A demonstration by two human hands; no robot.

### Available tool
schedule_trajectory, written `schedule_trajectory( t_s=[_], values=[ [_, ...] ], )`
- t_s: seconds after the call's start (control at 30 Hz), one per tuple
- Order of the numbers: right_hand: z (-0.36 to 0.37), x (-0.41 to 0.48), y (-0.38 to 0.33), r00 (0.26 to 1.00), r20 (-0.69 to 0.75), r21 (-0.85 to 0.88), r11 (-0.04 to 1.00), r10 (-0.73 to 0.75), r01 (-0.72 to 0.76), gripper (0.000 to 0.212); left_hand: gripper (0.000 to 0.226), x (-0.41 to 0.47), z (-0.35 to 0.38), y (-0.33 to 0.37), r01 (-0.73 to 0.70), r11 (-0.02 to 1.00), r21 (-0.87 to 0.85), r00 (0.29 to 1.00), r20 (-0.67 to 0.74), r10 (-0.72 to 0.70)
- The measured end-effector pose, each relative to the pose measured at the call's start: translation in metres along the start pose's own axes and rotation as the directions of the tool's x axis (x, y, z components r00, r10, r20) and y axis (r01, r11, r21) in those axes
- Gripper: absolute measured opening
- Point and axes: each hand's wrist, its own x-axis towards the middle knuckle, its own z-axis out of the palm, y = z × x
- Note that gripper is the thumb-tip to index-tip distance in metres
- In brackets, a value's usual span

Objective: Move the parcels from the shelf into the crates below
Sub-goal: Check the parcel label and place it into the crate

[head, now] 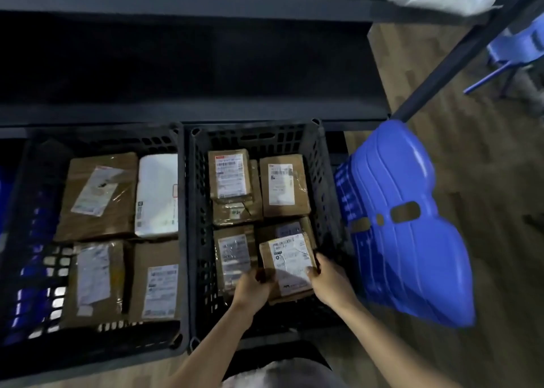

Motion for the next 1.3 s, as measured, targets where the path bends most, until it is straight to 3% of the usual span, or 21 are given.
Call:
schedule_trajectory(
  t_s=[0.17,0.3,0.5,0.8,1.0,1.3],
  values=[
    [0.015,0.016,0.011,0.999,0.013,0.053,0.998,0.046,-0.046,0.034,0.015,0.013,0.009,-0.008,0.031,0.999,0.010,0.999,0.009,-0.031],
    [0.022,0.035,0.012,0.998,0.002,0.103,0.993,0.063,-0.063,0.032,0.006,0.032,0.012,-0.006,0.014,1.000,0.021,1.000,-0.013,-0.014],
    [0.031,0.074,0.007,0.998,-0.020,0.153,0.987,0.059,-0.055,0.035,0.025,0.066,0.010,0.001,0.022,0.990,0.138,0.995,-0.096,-0.008],
    [0.051,0.123,-0.001,0.997,-0.063,0.133,0.991,0.036,-0.028,0.030,0.002,0.108,0.004,-0.002,-0.055,0.993,0.109,0.985,-0.155,0.072],
    [0.054,0.133,0.000,0.997,-0.069,0.177,0.984,0.021,-0.009,0.033,0.014,0.116,0.005,0.001,-0.087,0.986,0.144,0.973,-0.201,0.115],
    [0.061,0.143,0.001,0.994,-0.111,0.165,0.986,0.017,0.001,0.034,0.012,0.121,0.010,0.008,-0.050,0.974,0.223,0.952,-0.283,0.114]
  ],
)
